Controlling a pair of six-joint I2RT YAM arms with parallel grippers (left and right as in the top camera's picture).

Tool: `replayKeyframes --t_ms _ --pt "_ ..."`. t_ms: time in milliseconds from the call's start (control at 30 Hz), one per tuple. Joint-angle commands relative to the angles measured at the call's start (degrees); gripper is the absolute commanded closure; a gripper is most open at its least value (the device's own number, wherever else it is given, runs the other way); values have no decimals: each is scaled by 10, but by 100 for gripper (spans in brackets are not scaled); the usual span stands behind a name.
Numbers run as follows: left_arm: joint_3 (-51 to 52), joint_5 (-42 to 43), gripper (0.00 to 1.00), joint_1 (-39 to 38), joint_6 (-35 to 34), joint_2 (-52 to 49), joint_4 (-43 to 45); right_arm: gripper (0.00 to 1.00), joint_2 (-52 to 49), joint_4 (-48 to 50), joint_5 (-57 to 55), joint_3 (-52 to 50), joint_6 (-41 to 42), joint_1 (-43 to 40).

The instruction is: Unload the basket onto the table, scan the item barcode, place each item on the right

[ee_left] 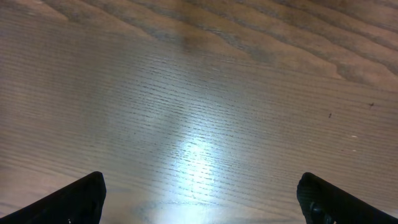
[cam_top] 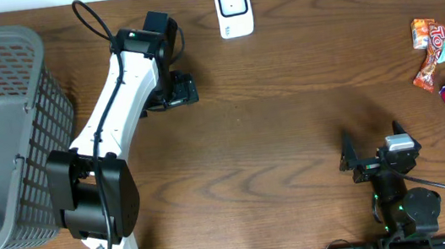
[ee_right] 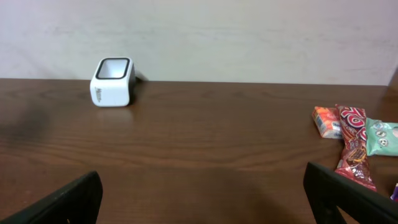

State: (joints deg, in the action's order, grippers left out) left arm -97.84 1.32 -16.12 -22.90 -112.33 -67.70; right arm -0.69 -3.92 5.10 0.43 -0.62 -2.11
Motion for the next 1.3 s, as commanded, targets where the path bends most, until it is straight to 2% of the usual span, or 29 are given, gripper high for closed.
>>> replayKeyframes --t_ms 0,1267 --pt "2 -5 2 2 -1 -6 -4 1 4 -6 -11 -1 3 4" --pt "2 -5 2 2 -1 -6 -4 1 4 -4 -1 -1 0 18"
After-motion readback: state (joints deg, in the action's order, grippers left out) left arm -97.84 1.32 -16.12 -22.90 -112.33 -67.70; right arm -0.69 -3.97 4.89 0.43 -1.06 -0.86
